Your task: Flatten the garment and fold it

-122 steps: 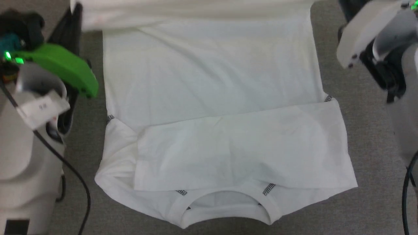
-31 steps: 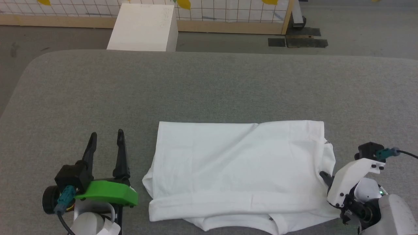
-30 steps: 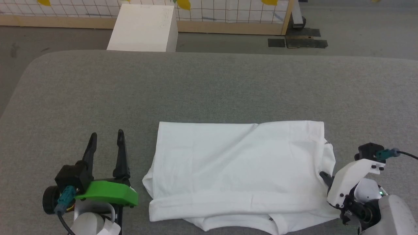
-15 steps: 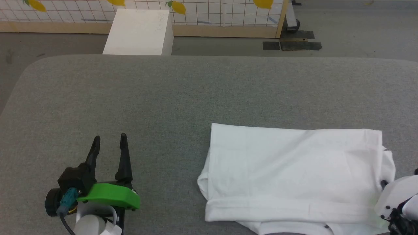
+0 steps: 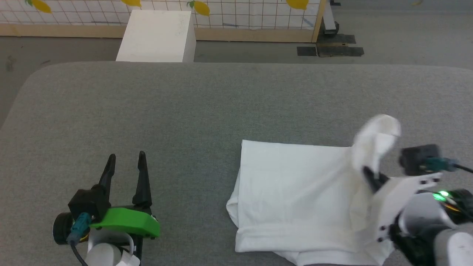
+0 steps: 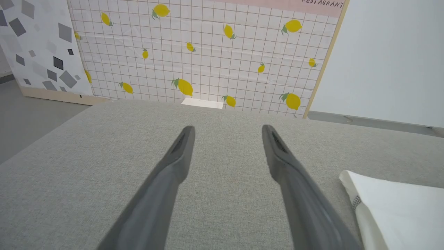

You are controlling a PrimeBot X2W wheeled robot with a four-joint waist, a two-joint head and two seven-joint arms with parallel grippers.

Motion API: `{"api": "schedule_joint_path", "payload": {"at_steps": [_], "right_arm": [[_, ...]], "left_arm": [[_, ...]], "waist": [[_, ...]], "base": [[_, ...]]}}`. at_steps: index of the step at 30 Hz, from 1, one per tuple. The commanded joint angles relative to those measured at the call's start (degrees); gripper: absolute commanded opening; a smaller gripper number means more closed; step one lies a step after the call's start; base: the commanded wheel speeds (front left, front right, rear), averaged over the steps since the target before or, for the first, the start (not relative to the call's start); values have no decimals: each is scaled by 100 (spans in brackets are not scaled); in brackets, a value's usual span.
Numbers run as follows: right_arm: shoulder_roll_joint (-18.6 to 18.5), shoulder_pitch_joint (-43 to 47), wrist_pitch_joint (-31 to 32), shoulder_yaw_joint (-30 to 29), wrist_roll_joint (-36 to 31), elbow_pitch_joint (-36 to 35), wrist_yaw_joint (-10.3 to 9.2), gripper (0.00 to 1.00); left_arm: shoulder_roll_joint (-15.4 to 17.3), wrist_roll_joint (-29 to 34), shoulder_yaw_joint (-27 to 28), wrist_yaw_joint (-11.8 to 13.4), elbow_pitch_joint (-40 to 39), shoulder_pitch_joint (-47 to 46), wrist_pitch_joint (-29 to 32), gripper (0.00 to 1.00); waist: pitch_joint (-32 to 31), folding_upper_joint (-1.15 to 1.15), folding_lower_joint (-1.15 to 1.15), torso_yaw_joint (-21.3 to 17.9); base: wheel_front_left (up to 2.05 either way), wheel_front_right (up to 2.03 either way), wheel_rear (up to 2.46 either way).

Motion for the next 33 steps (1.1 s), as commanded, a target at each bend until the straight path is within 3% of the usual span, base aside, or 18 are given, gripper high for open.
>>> {"api": "schedule_joint_path", "payload": {"at_steps": [1,5,9,24,25,26,30,33], "right_arm": [[3,0,102,284,-32,-193,-8,0],[-8,-244,330,1298,-144,-327,-8,0],[-4,-719,235,2099,-167,275,-8,0],[3,-2013,-341,3460,769,2912,-8,1],[3,-2049,-349,3541,878,2981,-8,62],[3,-2063,-350,3580,974,3026,-8,100],[3,-2066,-524,3664,1385,2902,-8,100],[3,-1976,-988,3483,1706,2423,-8,100]], "left_arm": [[-29,40,-7,-31,-12,-1,-26,100],[-37,31,-17,-31,-30,-52,-26,100],[-44,15,-62,-41,-32,-146,-26,100],[-56,-25,-179,6,-16,-359,-26,100],[-56,-35,-184,13,-11,-358,-26,100],[-56,-41,-189,23,-9,-355,-26,100],[-57,-44,-184,28,32,-327,-26,100],[-57,-36,-169,27,35,-279,-26,100]], "waist": [[20,0,0,24],[102,0,0,77],[236,0,0,204],[584,0,0,559],[579,0,0,556],[568,0,0,545],[461,0,0,454],[351,0,0,334]], "base": [[0,0,0],[0,0,0],[0,0,0],[0,0,0],[0,0,0],[0,0,0],[0,0,0],[0,0,0]]}}
